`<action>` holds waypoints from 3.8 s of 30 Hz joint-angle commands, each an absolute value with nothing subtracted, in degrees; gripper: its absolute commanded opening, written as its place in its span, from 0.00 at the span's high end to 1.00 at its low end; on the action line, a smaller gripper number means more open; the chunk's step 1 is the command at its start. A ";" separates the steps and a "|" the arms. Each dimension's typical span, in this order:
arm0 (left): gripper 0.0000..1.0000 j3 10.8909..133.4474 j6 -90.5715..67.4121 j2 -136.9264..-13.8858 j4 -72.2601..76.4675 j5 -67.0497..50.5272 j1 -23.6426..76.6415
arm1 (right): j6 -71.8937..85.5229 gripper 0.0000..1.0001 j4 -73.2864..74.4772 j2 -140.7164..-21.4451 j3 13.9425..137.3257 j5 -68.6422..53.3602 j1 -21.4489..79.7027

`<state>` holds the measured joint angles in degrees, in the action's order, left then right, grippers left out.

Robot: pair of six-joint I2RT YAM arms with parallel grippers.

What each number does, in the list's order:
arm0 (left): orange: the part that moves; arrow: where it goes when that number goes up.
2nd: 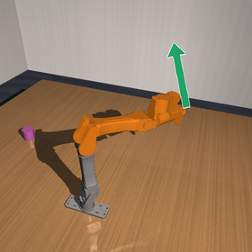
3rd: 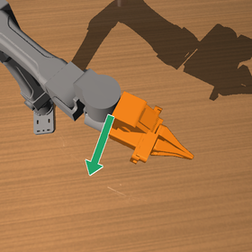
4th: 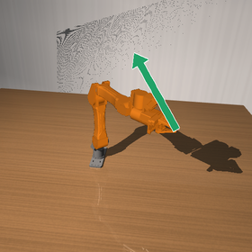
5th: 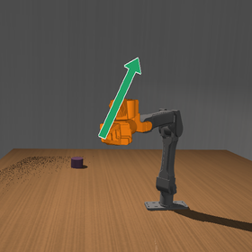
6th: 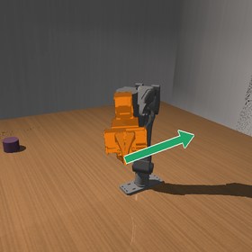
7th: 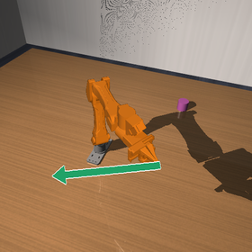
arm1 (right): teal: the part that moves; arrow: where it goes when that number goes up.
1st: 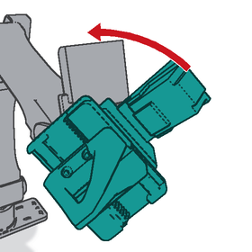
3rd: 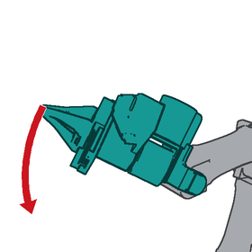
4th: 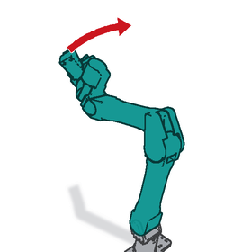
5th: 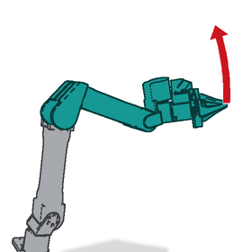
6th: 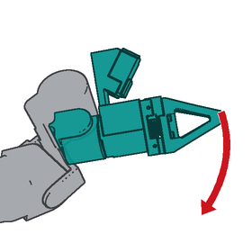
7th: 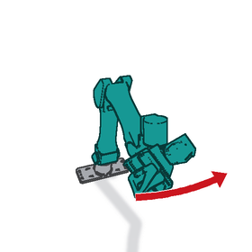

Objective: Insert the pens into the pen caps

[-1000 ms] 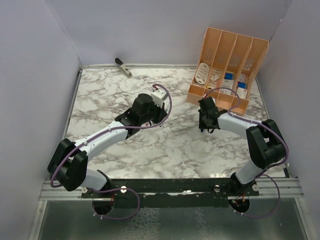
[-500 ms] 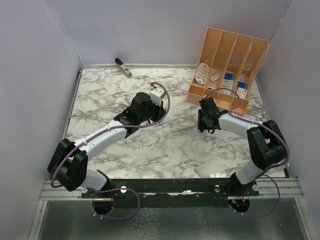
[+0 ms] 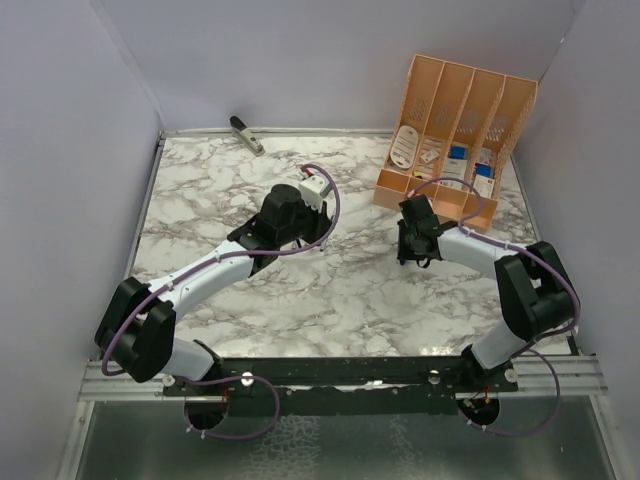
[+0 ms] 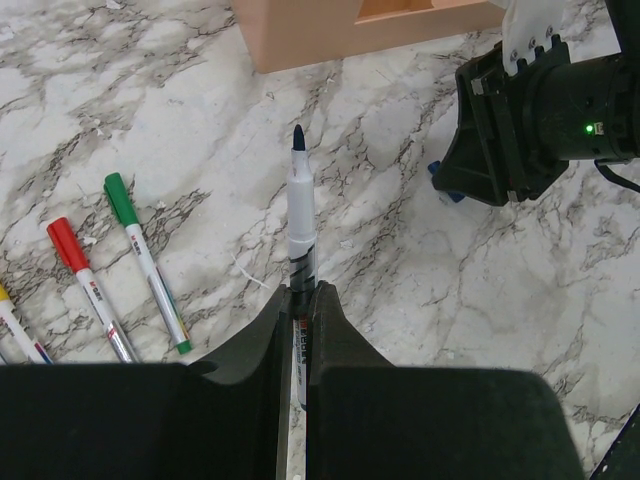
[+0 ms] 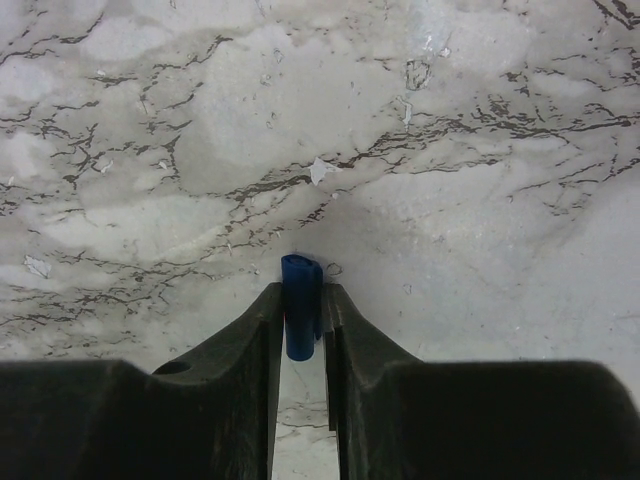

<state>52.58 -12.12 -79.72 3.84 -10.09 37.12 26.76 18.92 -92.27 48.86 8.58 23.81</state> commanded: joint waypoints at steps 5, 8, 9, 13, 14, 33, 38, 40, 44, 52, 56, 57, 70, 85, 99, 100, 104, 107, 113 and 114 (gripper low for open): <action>1.00 52.59 -12.59 -79.76 6.30 -11.87 36.61 | 27.54 0.87 24.93 -96.83 47.86 9.04 23.82; 1.00 52.44 -12.81 -79.80 6.79 -11.93 36.57 | 27.51 0.94 25.01 -96.51 47.76 8.98 23.82; 1.00 52.39 -12.87 -79.97 6.95 -11.99 36.56 | 27.51 0.97 25.00 -96.44 47.86 8.82 23.82; 1.00 52.67 -12.67 -80.65 7.04 -12.79 36.47 | 26.97 0.99 23.63 -95.95 49.17 7.79 23.80; 1.00 52.79 -12.66 -80.82 6.93 -13.01 36.47 | 26.84 0.99 23.12 -95.68 49.83 7.60 23.82; 1.00 43.27 -14.29 -76.02 22.44 -26.20 36.39 | 26.74 0.99 -18.34 -84.45 52.05 -5.51 23.82; 1.00 42.30 -15.01 -76.20 27.03 -31.78 36.39 | 28.11 0.99 -35.80 -80.53 44.25 -12.32 23.82; 1.00 42.14 -15.61 -76.61 28.74 -33.74 36.39 | 28.70 0.99 -42.55 -79.07 41.56 -14.43 23.82; 1.00 42.56 -17.14 -77.54 31.21 -35.88 36.41 | 30.20 0.99 -53.55 -76.64 37.06 -18.59 23.82; 1.00 43.80 -17.98 -79.34 31.38 -34.58 36.47 | 34.93 0.99 -63.01 -72.91 34.99 -19.69 23.82; 1.00 44.54 -17.96 -79.48 31.38 -33.83 36.47 | 36.69 0.99 -65.87 -72.81 34.41 -21.17 23.82; 1.00 44.83 -17.91 -79.50 31.38 -33.72 36.47 | 37.34 0.99 -67.03 -73.04 34.07 -21.48 23.82; 1.00 48.46 -18.66 -81.42 31.51 -33.76 36.48 | 38.24 0.99 -69.56 -73.93 32.40 -24.12 23.82; 1.00 49.29 -19.28 -81.56 32.35 -34.89 36.49 | 36.04 0.99 -67.04 -73.77 30.93 -23.81 23.82; 1.00 49.45 -20.12 -81.14 33.31 -36.64 36.47 | 36.19 0.99 -68.63 -76.16 31.04 -23.65 24.34; 1.00 49.45 -20.12 -81.14 33.31 -36.71 36.47 | 36.14 0.99 -68.56 -76.27 31.17 -23.64 24.39; 1.00 49.36 -20.07 -81.12 33.31 -36.61 36.47 | 36.12 0.99 -68.64 -76.59 31.30 -23.73 24.50; 1.00 49.42 -20.06 -81.17 33.33 -36.22 36.47 | 36.12 0.99 -68.65 -76.55 31.36 -23.73 24.52; 1.00 49.40 -20.04 -81.43 33.39 -35.69 36.43 | 36.06 0.99 -68.29 -76.16 31.14 -23.74 24.70; 1.00 49.44 -20.10 -81.51 33.43 -35.62 36.47 | 36.04 0.99 -68.25 -76.08 31.01 -23.76 24.78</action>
